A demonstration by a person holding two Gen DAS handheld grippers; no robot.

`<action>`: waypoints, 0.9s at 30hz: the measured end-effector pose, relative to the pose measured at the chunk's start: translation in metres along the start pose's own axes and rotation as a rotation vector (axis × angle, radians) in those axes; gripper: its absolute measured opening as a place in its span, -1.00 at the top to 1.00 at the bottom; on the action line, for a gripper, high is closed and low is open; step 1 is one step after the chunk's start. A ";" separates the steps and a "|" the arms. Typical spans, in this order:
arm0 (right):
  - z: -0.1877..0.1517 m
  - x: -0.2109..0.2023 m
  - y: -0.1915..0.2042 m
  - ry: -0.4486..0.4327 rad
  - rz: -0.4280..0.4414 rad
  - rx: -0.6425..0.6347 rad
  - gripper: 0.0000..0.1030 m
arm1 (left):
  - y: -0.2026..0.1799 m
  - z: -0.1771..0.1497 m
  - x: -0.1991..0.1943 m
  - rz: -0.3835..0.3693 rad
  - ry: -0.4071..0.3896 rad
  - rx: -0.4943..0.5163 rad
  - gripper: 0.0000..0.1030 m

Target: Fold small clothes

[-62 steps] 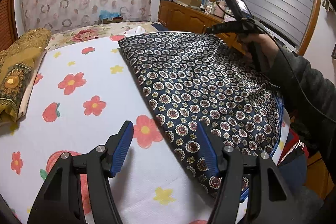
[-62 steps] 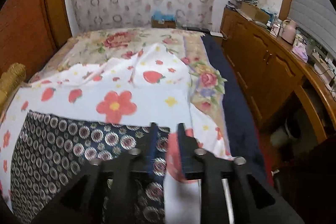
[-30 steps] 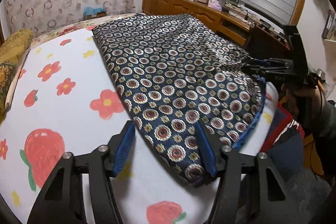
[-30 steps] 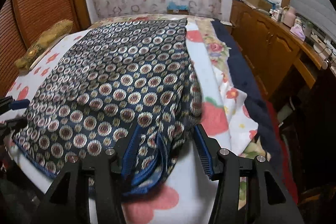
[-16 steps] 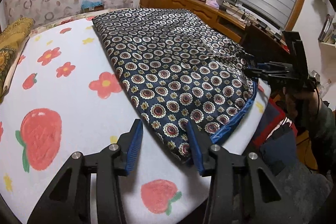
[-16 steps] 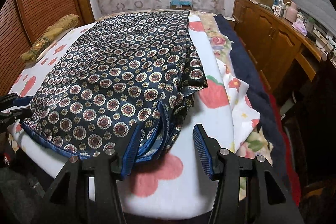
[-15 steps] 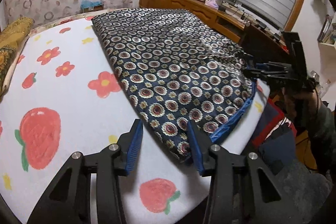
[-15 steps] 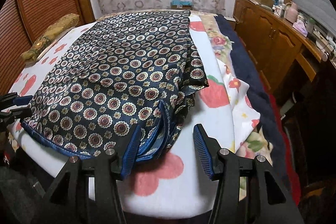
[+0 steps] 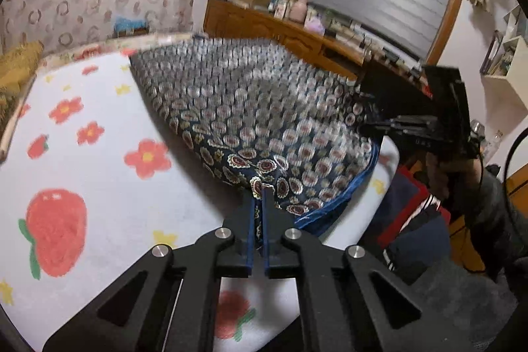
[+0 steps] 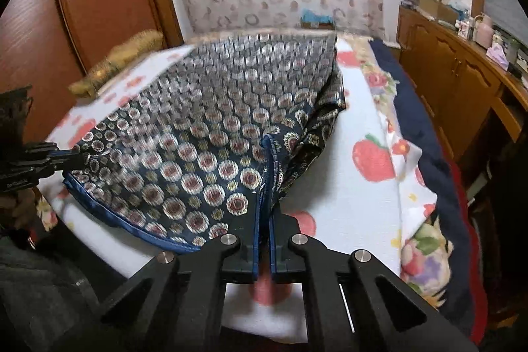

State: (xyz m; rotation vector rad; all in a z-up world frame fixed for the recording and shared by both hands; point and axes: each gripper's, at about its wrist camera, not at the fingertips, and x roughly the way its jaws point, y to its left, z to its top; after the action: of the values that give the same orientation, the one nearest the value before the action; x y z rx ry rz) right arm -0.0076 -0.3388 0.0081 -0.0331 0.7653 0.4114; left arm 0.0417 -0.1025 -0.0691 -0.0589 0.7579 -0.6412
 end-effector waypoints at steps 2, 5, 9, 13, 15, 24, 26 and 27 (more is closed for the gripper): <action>0.002 -0.010 -0.002 -0.030 0.016 0.017 0.93 | -0.002 0.006 -0.011 0.000 -0.042 0.001 0.93; 0.005 -0.028 -0.002 -0.063 0.052 0.031 0.93 | -0.005 0.013 -0.026 -0.012 -0.085 0.002 0.94; 0.005 -0.052 0.003 -0.099 0.100 0.039 0.93 | -0.008 0.022 -0.044 -0.010 -0.129 0.012 0.93; 0.013 -0.065 -0.001 -0.146 0.132 0.061 0.93 | -0.001 0.038 -0.051 -0.007 -0.169 0.001 0.93; 0.023 -0.065 -0.004 -0.183 0.137 0.071 0.93 | 0.005 0.053 -0.048 0.004 -0.189 0.007 0.93; 0.084 -0.025 -0.022 -0.276 0.043 0.087 0.93 | 0.038 0.112 -0.011 0.070 -0.225 0.006 0.93; 0.094 -0.011 -0.025 -0.264 0.013 0.092 0.93 | 0.048 0.122 -0.001 0.091 -0.220 -0.003 0.93; 0.100 -0.003 -0.027 -0.255 0.001 0.101 0.93 | 0.050 0.125 0.002 0.102 -0.219 -0.004 0.93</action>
State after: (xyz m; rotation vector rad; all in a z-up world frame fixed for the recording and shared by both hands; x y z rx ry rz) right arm 0.0671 -0.3470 0.0793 0.1131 0.5331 0.3692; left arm 0.1511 -0.0848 0.0074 -0.0917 0.5475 -0.5264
